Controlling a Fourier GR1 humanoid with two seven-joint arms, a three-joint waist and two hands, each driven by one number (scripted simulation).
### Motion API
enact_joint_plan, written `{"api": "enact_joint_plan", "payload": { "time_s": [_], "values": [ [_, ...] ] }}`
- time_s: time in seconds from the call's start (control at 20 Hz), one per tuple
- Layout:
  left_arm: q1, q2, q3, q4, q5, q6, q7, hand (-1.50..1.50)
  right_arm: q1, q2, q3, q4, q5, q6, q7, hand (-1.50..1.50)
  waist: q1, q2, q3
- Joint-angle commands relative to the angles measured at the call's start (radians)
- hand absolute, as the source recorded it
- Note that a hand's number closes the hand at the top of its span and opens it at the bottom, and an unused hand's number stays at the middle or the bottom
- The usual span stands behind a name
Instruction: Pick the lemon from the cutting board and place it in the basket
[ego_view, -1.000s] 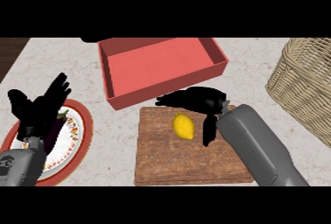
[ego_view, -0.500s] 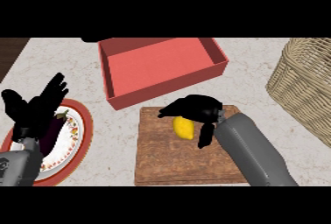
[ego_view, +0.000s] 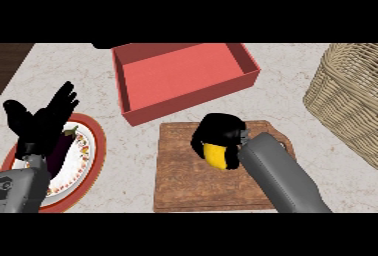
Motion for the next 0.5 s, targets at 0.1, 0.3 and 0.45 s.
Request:
{"api": "enact_joint_plan", "payload": {
  "time_s": [0.1,0.3,0.45],
  "values": [
    [0.028,-0.003,-0.001,-0.011,-0.013,-0.008,-0.018,0.00,0.060,0.083,-0.065,0.028,0.035,-0.043,0.198,1.50,-0.002,0.003,0.002],
    [0.051,-0.008,0.026,0.010,-0.010,0.025,-0.018,0.00,0.102,0.086,-0.350,0.033,-0.031,-0.170,0.570,1.50,-0.081,-0.008,0.001],
    [0.054,-0.004,0.021,0.002,-0.011,0.018,-0.014,0.00,0.135,0.087,-0.427,0.002,-0.068,-0.293,0.785,1.50,-0.067,-0.012,0.002]
  ]
}}
